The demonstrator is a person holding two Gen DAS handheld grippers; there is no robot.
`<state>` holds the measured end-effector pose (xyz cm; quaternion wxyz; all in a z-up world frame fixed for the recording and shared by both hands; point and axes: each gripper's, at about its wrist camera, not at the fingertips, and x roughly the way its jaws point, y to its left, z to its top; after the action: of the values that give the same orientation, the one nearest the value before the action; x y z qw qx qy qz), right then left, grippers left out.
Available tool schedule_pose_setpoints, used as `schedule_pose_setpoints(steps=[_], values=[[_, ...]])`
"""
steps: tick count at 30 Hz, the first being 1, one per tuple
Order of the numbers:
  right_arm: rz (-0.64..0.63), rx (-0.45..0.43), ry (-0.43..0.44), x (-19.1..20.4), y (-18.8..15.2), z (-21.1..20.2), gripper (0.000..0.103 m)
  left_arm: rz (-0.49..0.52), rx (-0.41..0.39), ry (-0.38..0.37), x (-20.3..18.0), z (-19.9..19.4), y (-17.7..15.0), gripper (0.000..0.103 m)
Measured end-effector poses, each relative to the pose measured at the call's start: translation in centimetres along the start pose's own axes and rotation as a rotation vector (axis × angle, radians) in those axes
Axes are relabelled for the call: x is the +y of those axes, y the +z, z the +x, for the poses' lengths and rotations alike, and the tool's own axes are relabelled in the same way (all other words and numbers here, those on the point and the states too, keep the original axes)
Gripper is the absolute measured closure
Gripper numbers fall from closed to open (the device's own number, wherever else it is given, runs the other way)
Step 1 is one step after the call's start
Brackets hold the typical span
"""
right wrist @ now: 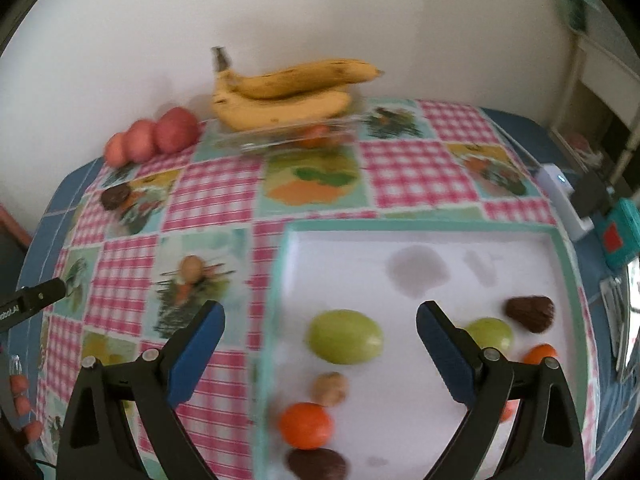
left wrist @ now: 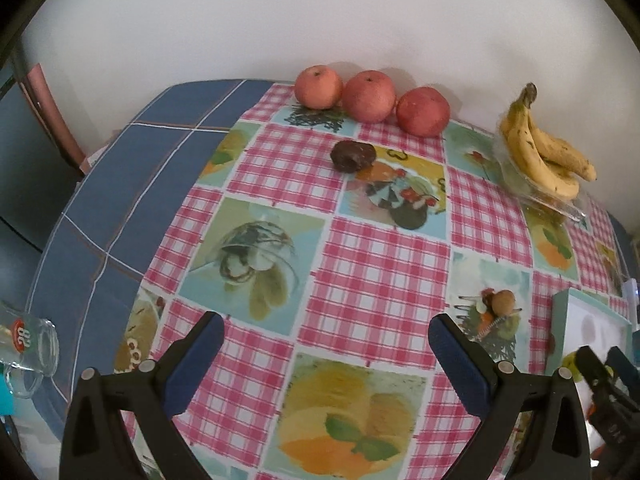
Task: Organize fruits
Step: 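Move both open tools back toward the remaining fruit, then close the right gripper on the small brown fruit while the left grasps the dark avocado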
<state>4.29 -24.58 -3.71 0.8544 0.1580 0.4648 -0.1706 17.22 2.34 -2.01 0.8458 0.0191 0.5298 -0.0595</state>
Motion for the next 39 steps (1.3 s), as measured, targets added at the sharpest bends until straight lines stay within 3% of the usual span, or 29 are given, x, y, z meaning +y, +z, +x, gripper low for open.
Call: schedule_pose_setpoints(steps=[10,17,19,20,21,28,35,39], values=[[-0.088,0.019,0.073,7.6,2.4,1.6,0.006,-0.028,-0.006,-0.072,1.9,1.0,1.8,0.0],[-0.114,0.042,0.074,10.2,3.0,4.1,0.008,-0.008,0.022,-0.042,1.9,2.6,2.5,0.0],[-0.105,0.065,0.079,10.3,2.9,5.3,0.017,-0.023,0.028,-0.04,2.0,3.2,2.8,0.0],[-0.103,0.073,0.082,10.4,2.8,5.7,0.031,-0.03,0.031,-0.04,2.1,3.5,3.0,0.0],[-0.104,0.081,0.082,10.5,2.8,6.2,0.038,-0.033,0.032,-0.04,2.2,3.7,3.1,0.0],[-0.122,0.102,0.077,11.4,2.8,8.4,0.048,-0.033,0.056,-0.025,2.1,5.6,3.7,0.0],[-0.102,0.127,0.085,11.3,2.8,9.5,0.075,-0.031,0.079,-0.038,1.6,6.5,3.9,0.0],[-0.056,0.128,0.101,10.7,3.2,9.5,0.077,-0.065,0.109,-0.06,1.7,7.2,3.9,0.0]])
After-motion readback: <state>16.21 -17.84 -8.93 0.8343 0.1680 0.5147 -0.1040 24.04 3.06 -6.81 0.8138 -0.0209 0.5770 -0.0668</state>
